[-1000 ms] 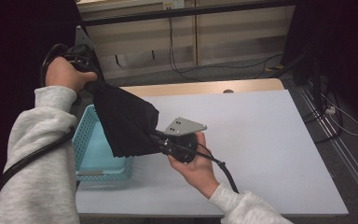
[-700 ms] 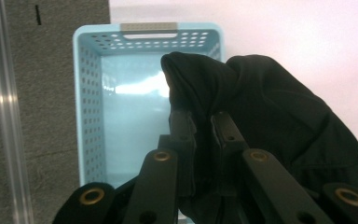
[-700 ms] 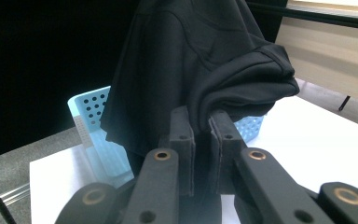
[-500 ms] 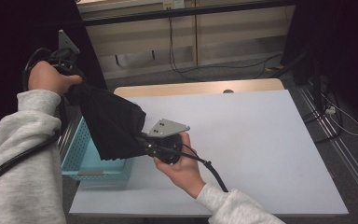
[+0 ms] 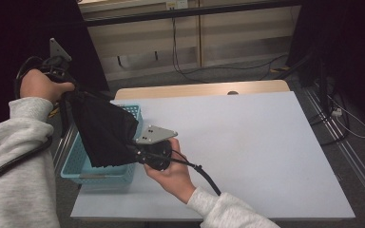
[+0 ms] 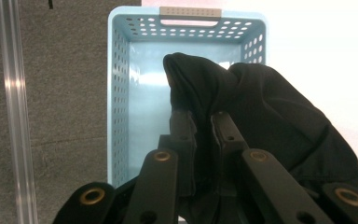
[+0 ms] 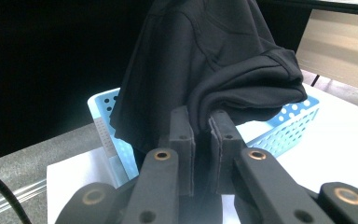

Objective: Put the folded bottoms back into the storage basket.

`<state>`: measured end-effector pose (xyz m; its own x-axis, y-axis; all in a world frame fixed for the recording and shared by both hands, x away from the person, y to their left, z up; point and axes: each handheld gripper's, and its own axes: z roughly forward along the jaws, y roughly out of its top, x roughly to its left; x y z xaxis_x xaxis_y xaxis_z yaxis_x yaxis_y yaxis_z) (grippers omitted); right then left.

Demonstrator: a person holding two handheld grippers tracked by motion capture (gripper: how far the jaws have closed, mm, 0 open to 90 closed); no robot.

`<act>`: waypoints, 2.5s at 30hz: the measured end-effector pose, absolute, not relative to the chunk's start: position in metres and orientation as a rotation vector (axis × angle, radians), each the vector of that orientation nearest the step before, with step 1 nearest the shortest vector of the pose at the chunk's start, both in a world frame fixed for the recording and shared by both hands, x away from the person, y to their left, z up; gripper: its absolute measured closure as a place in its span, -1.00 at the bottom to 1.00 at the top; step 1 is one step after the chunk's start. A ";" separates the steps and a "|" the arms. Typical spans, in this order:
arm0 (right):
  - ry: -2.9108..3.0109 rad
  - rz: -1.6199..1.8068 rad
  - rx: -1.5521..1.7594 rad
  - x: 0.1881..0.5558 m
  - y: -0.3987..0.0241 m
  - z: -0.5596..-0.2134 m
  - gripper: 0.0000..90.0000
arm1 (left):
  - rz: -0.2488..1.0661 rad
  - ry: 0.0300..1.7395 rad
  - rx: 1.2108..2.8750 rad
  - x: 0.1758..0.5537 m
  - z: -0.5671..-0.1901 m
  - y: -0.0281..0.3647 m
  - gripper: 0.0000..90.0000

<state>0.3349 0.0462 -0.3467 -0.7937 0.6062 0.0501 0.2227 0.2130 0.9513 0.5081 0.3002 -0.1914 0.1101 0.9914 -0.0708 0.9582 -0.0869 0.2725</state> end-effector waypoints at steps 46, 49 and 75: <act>2.185 1.463 0.829 0.351 -0.017 -0.383 -0.49 | 0.396 1.639 2.177 0.507 -0.286 0.305 -0.55; 2.193 1.447 0.843 0.352 -0.025 -0.388 -0.50 | 0.381 1.625 2.177 0.505 -0.289 0.302 -0.55; 2.225 1.370 0.923 0.335 -0.093 -0.428 -0.56 | 0.386 1.571 2.155 0.482 -0.354 0.310 -0.18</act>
